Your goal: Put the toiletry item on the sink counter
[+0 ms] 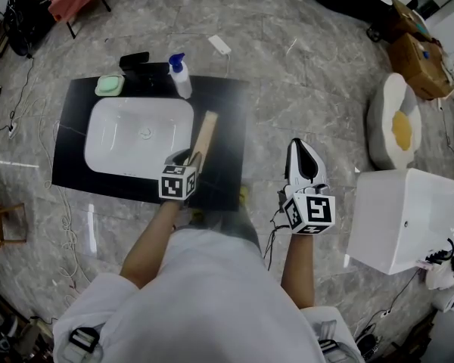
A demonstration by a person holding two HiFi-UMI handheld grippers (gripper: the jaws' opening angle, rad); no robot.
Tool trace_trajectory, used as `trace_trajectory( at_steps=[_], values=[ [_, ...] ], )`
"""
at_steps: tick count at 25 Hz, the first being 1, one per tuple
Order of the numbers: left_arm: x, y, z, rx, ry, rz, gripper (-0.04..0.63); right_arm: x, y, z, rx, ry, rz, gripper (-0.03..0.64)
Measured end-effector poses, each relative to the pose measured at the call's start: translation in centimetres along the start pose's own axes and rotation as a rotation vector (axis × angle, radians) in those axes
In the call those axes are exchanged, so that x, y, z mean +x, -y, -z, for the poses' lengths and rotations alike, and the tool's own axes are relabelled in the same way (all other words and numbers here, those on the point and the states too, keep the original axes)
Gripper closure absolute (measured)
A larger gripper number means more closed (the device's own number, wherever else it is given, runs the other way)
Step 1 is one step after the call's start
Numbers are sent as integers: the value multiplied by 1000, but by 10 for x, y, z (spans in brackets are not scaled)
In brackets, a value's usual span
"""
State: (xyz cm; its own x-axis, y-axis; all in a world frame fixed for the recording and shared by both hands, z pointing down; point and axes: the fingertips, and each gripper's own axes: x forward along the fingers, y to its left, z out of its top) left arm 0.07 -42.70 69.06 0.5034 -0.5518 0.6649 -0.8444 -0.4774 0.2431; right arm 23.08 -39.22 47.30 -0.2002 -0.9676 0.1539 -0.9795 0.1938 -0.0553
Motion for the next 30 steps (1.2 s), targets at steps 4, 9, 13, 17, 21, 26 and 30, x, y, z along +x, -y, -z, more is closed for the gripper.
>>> trace_trajectory(
  at_steps=[4,9,13,17,21,26,30],
  values=[
    [-12,0,-10,20,33,8,490,-4,-9,-5,-3,11,3,612],
    [-33,-1,-28,46,88,14,514,-11,-23,-10,-4,22,5,612],
    [-53,1,-46,77,139,18,549,-17,-32,-13,8,28,10,612],
    [-73,3,-61,106,179,18,582,-22,-42,-19,5,41,15,612],
    [-93,6,-76,143,231,13,597,-30,-49,-25,2,55,18,612],
    [-117,10,-93,175,280,17,597,-38,-55,-32,6,73,24,612],
    [-135,10,-105,187,318,18,597,-42,-62,-37,1,84,25,612]
  ],
)
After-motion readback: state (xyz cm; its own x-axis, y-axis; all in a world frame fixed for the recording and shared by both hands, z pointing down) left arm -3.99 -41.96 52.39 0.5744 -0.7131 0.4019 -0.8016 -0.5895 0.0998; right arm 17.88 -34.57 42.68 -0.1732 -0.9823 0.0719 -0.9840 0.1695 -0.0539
